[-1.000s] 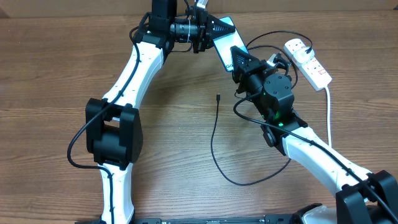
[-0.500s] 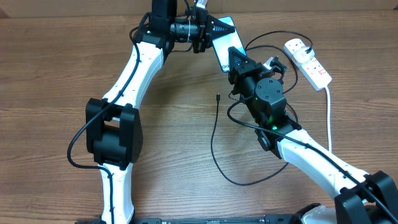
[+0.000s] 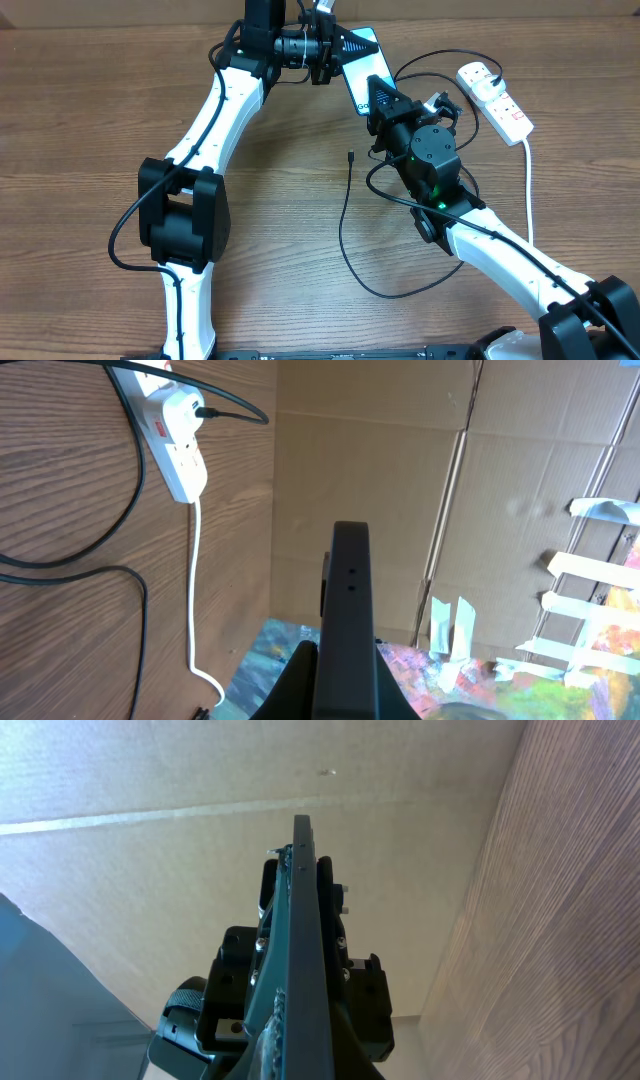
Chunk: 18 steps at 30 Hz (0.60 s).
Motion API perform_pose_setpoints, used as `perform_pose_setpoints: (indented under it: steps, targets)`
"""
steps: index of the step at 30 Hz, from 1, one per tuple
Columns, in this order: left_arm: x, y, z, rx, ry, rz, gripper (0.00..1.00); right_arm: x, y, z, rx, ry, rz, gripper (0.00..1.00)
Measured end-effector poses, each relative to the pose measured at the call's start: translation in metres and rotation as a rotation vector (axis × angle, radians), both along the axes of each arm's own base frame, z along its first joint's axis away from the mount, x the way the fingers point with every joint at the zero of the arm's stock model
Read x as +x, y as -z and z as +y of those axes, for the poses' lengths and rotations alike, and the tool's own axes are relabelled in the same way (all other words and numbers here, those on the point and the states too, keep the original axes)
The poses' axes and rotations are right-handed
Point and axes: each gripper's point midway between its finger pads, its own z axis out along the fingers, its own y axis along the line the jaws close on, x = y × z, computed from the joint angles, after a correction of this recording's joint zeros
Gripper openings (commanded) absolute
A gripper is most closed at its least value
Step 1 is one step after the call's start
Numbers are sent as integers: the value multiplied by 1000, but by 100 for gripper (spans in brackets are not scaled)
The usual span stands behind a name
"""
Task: Plug charger to phone and switch on socket
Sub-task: 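Open the right gripper and withdraw it from the phone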
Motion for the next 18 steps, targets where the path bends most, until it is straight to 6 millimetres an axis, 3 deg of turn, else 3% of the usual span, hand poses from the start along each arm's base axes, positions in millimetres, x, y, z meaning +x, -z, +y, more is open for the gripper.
perform_pose_setpoints:
  steps: [2,3,4,9,15,18]
  targets:
    - [0,0,0,0,0,1,4,0,0,1,-27,-8,-10,24]
    - [-1,0,0,-1,4,7,4,-2,2,4,-55,-24,-13,36]
    - [-1,0,0,-2,4,8,4,-8,2,16,-91,-79,-29,43]
    - [1,0,1,-2,-7,20,4,-22,8,41,-167,-199,-53,62]
    - [11,0,18,-2,-38,14,4,-16,9,29,-267,-230,-102,87]
    - [22,0,38,0,-76,-5,4,-15,9,14,-339,-243,-104,99]
